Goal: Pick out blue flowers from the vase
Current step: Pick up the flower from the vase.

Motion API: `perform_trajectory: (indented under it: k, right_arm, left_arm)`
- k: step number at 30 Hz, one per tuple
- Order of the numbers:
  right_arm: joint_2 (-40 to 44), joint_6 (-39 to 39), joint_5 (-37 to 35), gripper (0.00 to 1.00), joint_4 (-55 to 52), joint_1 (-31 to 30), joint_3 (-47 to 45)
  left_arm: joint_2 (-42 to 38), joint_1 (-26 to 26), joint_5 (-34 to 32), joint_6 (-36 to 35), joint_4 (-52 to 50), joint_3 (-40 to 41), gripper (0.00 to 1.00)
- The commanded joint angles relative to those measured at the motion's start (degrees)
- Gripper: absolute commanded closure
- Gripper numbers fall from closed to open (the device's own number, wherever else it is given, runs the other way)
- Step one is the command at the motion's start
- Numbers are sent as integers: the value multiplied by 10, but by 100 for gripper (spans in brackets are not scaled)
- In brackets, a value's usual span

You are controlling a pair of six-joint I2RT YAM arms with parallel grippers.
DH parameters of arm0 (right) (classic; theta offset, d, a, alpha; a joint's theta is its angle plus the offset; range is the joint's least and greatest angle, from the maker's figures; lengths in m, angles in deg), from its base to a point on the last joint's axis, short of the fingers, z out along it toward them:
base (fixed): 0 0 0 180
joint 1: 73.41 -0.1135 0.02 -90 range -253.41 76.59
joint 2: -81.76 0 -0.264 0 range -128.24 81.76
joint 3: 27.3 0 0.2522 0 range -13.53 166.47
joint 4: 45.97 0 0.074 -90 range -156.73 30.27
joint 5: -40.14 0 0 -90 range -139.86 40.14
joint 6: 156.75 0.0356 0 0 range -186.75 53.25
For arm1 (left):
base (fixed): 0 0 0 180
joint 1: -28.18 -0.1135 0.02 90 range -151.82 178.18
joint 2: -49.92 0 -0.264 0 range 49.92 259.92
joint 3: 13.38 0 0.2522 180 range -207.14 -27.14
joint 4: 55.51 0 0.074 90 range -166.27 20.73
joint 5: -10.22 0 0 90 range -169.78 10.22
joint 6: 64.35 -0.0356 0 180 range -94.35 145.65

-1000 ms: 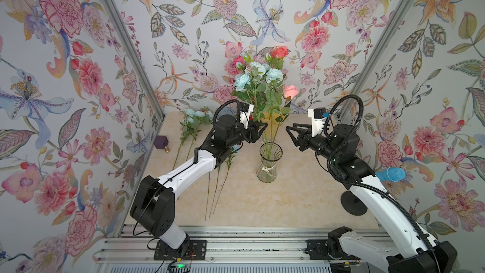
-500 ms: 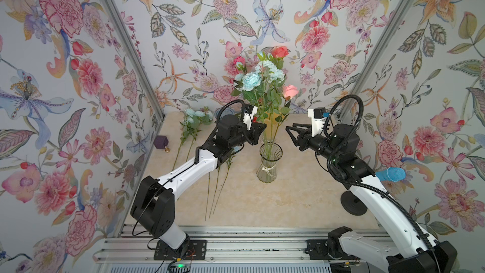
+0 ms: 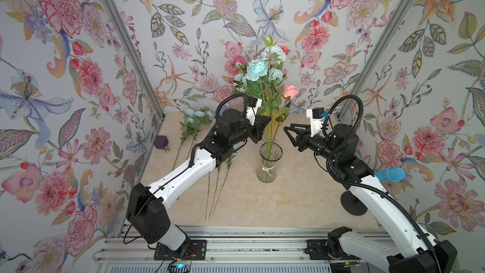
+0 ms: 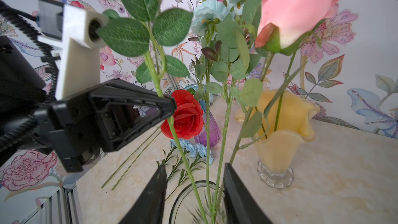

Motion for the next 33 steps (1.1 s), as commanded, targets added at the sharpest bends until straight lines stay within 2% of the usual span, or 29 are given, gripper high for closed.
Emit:
perform_trajectory:
  k: [1, 5, 8, 14, 16, 20, 24, 27, 33]
  right_arm:
    - [3, 5, 14, 55, 8, -2, 11]
    - [4, 1, 15, 54, -1, -2, 20]
    - [0, -2, 21, 52, -23, -1, 42]
    - [36, -10, 37, 50, -66, -14, 57]
    - [53, -14, 35, 49, -62, -14, 44]
    - [58, -32, 42, 49, -70, -14, 51]
    - [70, -44, 82, 49, -79, -17, 66]
    - [103, -48, 71, 49, -78, -19, 50]
    - [141, -41, 75, 50, -64, -19, 36]
  left_arm:
    - [-26, 7, -29, -36, -40, -79, 100]
    - [-3, 7, -9, -60, -122, -180, 100]
    - [36, 9, -11, -67, -202, -289, 100]
    - [108, 9, 40, -81, -295, -487, 100]
    - [119, 9, 59, -83, -302, -519, 100]
    - [106, 7, 113, -80, -285, -499, 100]
    - [55, 8, 172, -62, -208, -387, 100]
    - [4, 9, 229, -26, -112, -284, 100]
    - [-54, 7, 280, 22, -17, -190, 100]
